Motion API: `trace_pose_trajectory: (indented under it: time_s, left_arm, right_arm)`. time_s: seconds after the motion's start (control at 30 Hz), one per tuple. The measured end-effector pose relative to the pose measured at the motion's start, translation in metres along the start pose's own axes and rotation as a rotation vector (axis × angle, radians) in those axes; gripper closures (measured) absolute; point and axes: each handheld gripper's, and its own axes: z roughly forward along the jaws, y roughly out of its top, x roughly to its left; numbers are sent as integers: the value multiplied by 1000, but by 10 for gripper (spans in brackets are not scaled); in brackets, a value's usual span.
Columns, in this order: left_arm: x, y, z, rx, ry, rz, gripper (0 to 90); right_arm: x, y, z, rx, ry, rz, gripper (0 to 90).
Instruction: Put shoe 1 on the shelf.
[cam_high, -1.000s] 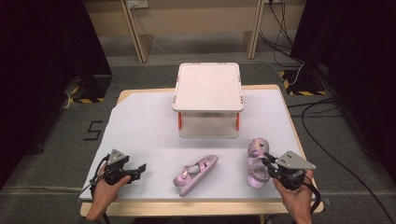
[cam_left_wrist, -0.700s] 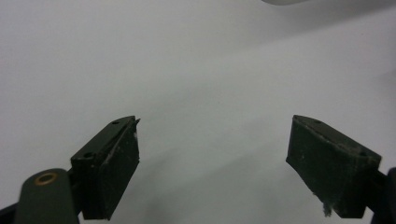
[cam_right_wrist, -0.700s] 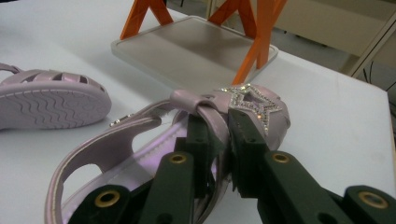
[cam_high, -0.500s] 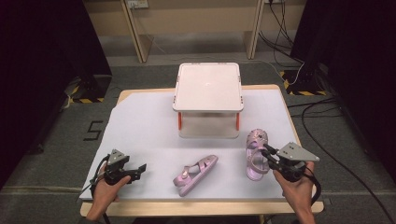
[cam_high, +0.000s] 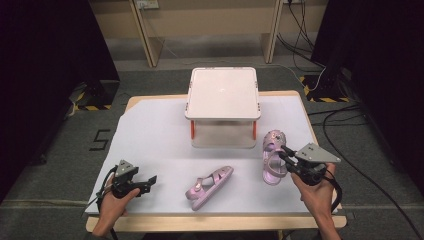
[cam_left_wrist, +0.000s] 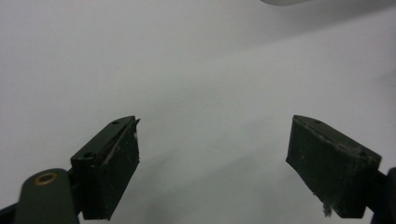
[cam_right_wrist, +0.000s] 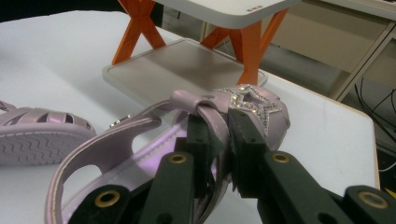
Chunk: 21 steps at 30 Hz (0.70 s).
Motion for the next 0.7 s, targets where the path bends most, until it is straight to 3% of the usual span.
trace_pose_trajectory:
  time_s: [0.7]
  left_arm:
    - [0, 0, 0, -2, 1, -1, 163]
  right_arm:
    - [-7, 17, -1, -22, -15, -3, 800]
